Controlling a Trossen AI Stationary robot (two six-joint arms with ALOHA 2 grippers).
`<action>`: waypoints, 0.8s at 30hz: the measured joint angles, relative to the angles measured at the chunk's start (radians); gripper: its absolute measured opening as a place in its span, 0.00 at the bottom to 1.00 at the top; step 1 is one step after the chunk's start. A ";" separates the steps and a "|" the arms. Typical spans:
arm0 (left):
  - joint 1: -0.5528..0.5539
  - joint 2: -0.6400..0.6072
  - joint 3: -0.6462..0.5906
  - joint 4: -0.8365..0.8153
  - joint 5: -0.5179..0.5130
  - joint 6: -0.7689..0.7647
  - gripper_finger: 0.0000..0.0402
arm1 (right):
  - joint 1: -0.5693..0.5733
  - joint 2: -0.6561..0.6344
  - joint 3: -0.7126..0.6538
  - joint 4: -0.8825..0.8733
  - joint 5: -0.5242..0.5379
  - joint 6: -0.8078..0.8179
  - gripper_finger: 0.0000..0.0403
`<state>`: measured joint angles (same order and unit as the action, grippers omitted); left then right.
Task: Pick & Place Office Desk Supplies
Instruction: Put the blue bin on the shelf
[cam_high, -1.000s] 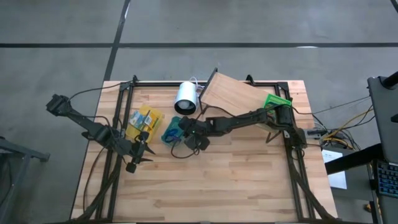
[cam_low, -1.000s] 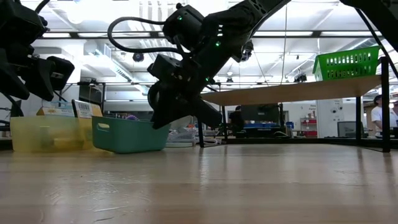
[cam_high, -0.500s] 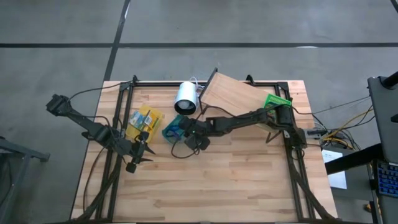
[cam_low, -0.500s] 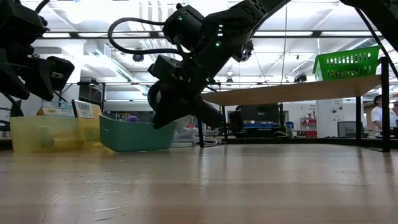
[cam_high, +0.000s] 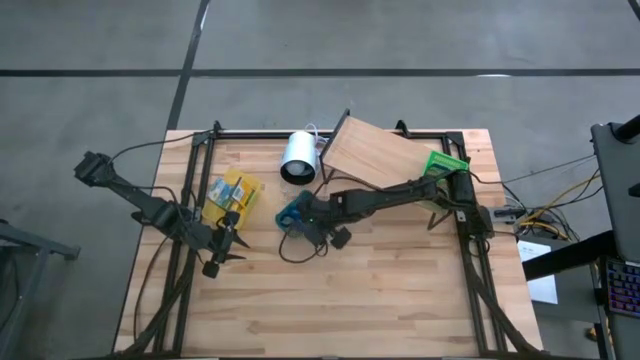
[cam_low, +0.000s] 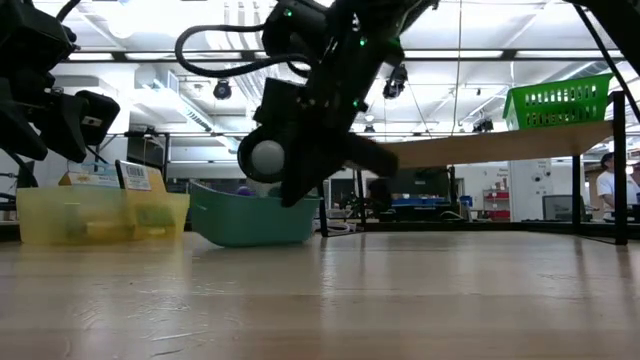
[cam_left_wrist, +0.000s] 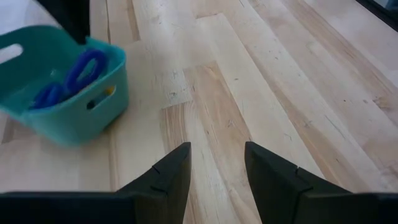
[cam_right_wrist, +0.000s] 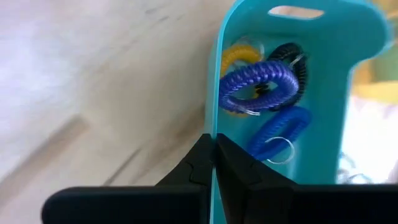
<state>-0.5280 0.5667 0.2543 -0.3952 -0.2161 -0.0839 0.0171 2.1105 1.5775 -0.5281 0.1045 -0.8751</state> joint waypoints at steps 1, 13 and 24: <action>0.000 0.000 0.000 0.000 0.000 0.000 0.38 | 0.007 0.000 0.012 -0.035 0.000 0.022 0.02; 0.000 0.000 0.000 -0.003 0.000 0.000 0.38 | 0.110 -0.090 0.042 -0.323 -0.003 0.118 0.02; 0.000 0.000 0.000 -0.001 0.000 0.000 0.38 | 0.244 -0.149 0.001 -0.505 0.015 0.355 0.02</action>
<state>-0.5279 0.5665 0.2543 -0.3963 -0.2161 -0.0841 0.2609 1.9611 1.5783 -1.0328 0.1190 -0.5198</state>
